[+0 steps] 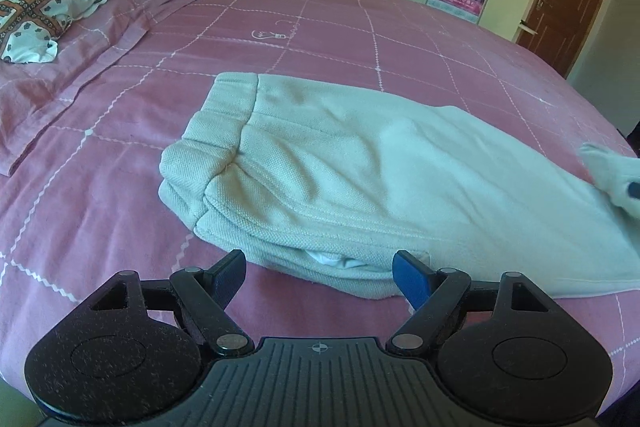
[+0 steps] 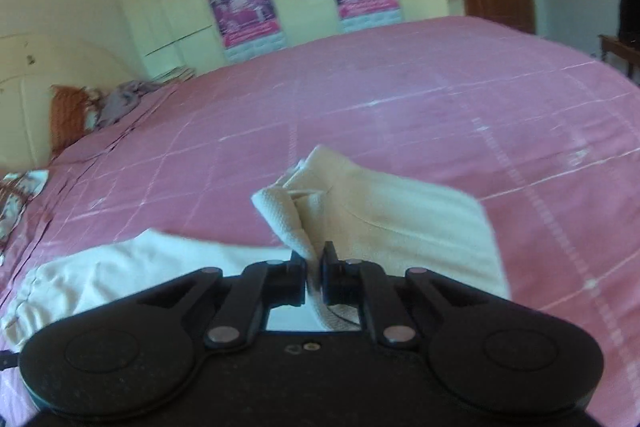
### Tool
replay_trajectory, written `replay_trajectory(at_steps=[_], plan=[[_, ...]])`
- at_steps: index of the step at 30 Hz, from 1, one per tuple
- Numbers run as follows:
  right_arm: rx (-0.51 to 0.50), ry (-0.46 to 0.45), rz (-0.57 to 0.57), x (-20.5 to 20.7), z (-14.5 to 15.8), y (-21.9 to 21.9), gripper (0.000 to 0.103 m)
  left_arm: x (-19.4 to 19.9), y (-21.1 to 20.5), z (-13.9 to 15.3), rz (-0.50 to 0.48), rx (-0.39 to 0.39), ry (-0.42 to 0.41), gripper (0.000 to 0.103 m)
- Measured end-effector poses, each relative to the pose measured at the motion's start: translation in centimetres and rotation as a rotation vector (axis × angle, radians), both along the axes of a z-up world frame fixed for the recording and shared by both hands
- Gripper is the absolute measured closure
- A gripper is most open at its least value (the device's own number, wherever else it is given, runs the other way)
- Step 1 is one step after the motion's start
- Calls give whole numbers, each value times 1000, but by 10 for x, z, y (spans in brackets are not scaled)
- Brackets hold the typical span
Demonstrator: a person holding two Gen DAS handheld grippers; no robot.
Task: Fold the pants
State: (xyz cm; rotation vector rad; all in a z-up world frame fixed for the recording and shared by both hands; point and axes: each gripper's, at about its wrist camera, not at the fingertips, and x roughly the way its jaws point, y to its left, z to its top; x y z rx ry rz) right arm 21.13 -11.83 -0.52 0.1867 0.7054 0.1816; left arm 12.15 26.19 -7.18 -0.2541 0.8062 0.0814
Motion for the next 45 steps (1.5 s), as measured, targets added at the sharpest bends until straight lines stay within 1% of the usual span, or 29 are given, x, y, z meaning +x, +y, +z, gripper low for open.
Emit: replay_trajectory(at_steps=[1,3,5,8,13,18,23,29,31,34,38,42,44,45], plan=[[2,33,43,0,-10,25,96,-2,0,-2,-1,-4,7,23],[-29,80,104,-4,-29,63,96,-3,-2,-6,-24,-5,26,23],[-28,102,142,-12,-41,86,96,-5,-5,-8,-40,10,28,23],[-117,81,145,-27,-46,108,94,-6,-7,-10,-60,-1,23,23],[-132,74,144,-31,-45,106,94,-5,-9,-13,-66,-10,23,23],[-168,55,152,-32,-48,112,94,-7,-5,-13,-48,-26,18,23],[-214,25,176,-37,-47,117,94,-6,-9,-13,-48,-10,24,23],[-215,18,180,-40,-47,116,94,-6,-9,-13,-42,-6,25,23],[-235,-2,185,-43,-45,119,94,-6,-9,-13,-39,-8,26,23],[-285,-42,213,-49,-44,128,94,-6,-9,-13,-39,-7,26,23],[-321,-71,248,-56,-45,138,94,-6,-9,-13,-38,-11,26,23],[-345,-81,277,-62,-49,146,94,-6,-9,-13,-38,-12,27,23],[-360,-87,291,-64,-52,150,90,-6,-9,-13,-38,-11,29,23],[-353,-47,302,-62,-58,153,86,-6,-9,-14,-39,-9,30,23]])
